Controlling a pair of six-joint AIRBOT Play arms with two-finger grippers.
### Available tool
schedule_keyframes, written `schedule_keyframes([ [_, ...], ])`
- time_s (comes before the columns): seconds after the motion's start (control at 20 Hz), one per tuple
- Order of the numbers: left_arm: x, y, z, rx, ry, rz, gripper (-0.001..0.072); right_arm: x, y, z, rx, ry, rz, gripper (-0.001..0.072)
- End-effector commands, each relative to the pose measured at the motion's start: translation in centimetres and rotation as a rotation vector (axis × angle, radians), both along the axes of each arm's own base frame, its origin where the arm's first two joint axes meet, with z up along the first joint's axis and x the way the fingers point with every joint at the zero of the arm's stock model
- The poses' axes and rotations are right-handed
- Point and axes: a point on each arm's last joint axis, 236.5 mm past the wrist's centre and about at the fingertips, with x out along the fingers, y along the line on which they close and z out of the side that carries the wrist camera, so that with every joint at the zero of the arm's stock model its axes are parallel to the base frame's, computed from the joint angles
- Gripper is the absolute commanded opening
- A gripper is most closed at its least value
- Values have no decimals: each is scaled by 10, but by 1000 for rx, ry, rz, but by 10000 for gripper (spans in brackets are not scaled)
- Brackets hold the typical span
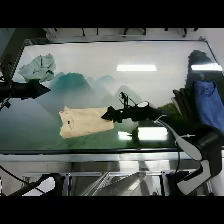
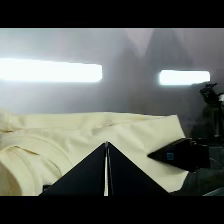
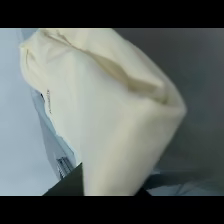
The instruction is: Fold the shirts.
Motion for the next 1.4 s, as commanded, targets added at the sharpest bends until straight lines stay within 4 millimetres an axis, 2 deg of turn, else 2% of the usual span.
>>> schedule_keyframes([
  [0.0,-5,0,0,-7,16,-11,18,-2,-48,40,-112,-96,55,17],
  [0.2,-7,-22,0,-6,17,-63,18,1,-108,112,-265,-270,-38,18],
  [0.3,-7,-34,0,-3,11,-91,18,-2,-121,156,-222,-312,-112,19],
  [0.35,-7,-40,0,-2,6,-102,18,-6,-125,174,-200,-330,-133,19],
  [0.45,-9,-47,0,-3,6,-121,18,2,-145,205,-181,-391,-225,19],
  [0.65,-11,-52,0,-6,12,-137,18,47,-212,260,-167,-526,-529,17],
  [1.05,-11,-52,0,-3,12,-137,18,133,-345,350,-251,-743,-802,18],
  [1.2,-12,-51,-2,5,17,-139,18,162,-391,374,-285,-795,-838,18],
  [1.35,-15,-51,-3,4,26,-147,18,185,-436,387,-315,-831,-877,17],
])
